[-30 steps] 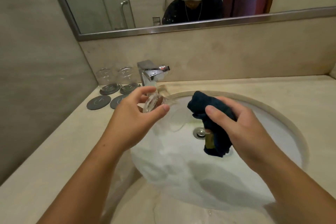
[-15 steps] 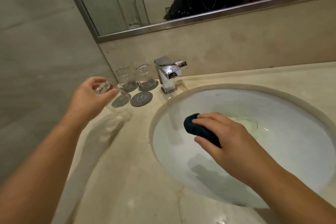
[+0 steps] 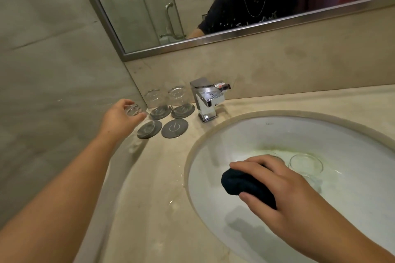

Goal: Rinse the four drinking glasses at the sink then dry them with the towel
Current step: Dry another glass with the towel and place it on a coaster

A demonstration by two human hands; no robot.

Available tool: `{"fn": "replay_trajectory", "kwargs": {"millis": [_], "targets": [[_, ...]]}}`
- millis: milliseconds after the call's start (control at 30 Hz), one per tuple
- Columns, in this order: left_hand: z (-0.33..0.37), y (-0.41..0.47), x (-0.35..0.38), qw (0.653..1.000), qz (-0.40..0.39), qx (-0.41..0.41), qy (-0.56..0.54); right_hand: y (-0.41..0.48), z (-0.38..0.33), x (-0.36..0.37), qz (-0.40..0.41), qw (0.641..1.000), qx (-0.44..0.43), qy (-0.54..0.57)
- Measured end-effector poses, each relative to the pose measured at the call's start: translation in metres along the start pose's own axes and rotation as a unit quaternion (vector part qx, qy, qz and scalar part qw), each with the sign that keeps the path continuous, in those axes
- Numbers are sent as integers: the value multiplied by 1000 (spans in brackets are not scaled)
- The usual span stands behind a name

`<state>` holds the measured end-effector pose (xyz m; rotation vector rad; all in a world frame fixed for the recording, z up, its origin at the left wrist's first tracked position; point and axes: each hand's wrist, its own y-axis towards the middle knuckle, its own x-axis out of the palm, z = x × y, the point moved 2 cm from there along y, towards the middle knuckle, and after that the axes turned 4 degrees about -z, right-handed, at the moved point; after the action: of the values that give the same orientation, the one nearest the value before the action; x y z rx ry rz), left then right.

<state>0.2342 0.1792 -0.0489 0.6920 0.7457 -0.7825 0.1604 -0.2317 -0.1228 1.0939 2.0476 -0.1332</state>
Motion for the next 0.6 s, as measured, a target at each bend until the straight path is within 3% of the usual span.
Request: {"fn": "replay_trajectory", "kwargs": {"millis": [600], "targets": [[0,28,18,996,-49,-11,68,2,6,1,16,1000,10,11]]}}
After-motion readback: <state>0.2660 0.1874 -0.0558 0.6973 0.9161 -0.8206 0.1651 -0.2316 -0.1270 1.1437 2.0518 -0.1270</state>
